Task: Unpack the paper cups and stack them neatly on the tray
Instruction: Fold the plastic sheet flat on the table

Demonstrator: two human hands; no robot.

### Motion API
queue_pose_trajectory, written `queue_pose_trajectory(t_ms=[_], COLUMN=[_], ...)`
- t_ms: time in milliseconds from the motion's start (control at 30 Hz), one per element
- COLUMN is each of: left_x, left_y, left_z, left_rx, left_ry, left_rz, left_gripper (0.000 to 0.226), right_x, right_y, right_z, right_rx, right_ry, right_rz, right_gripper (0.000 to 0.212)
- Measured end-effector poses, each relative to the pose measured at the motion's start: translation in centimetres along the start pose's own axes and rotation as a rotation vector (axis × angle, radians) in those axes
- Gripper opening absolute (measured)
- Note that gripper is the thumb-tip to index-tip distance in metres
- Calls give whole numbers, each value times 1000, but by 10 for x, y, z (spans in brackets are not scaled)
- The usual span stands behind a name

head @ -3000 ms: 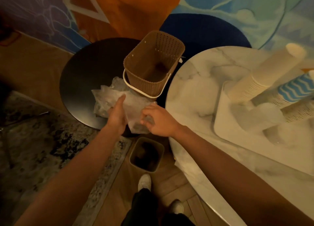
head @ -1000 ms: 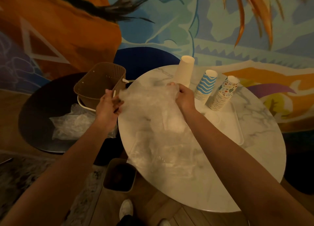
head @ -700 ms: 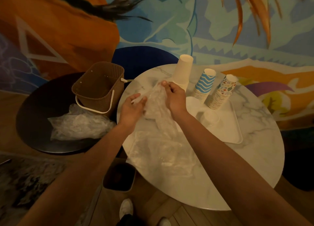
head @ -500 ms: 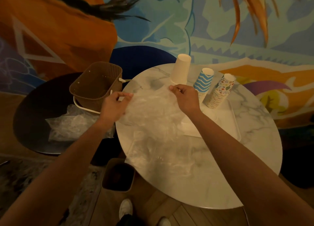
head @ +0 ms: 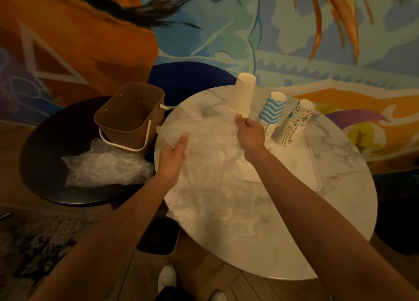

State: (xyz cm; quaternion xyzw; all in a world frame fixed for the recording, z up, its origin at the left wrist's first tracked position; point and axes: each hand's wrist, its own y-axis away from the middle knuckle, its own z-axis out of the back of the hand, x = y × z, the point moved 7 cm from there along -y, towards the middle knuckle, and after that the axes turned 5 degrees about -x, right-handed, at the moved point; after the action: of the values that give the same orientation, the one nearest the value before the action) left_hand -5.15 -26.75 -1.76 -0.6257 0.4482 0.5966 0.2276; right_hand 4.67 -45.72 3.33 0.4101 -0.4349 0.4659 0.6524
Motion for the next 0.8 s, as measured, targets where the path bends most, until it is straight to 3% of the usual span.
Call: queue_pose_trajectory(t_ms=[100, 167, 267, 367, 433, 467, 567, 700, 800], left_x=[-10, -15, -18, -19, -20, -20, -23, -25, -24], left_y=[-12, -16, -16, -17, -17, -17, -18, -23, -24], left_z=[17, 23, 22, 21, 20, 19, 23, 42, 48], left_rx=[-105, -126, -153, -193, -196, -194, -196, -286, -291], left_ry=[-171, -312, -277, -190, -168, -177, -233, -192, -73], left_rz=[-105, -184, -222, -243, -250, -252, -271, -202, -160], left_gripper=[29, 31, 26, 21, 17, 14, 17, 23, 24], right_x=[0, -4, -10, -17, -18, -19, -15, -17, -27], right_y=[-13, -17, 0, 25, 38, 42, 34, 17, 16], right_z=[14, 21, 17, -1, -11, -14, -10, 10, 17], right_rx=[-30, -64, -29, 140, 258, 279, 149, 7, 0], right_ry=[122, 90, -111, -227, -130, -57, 43, 65, 128], right_rz=[54, -11, -215, -381, -341, -297, -63, 102, 140], right_gripper=[39, 39, 37, 57, 70, 67, 32, 26, 18])
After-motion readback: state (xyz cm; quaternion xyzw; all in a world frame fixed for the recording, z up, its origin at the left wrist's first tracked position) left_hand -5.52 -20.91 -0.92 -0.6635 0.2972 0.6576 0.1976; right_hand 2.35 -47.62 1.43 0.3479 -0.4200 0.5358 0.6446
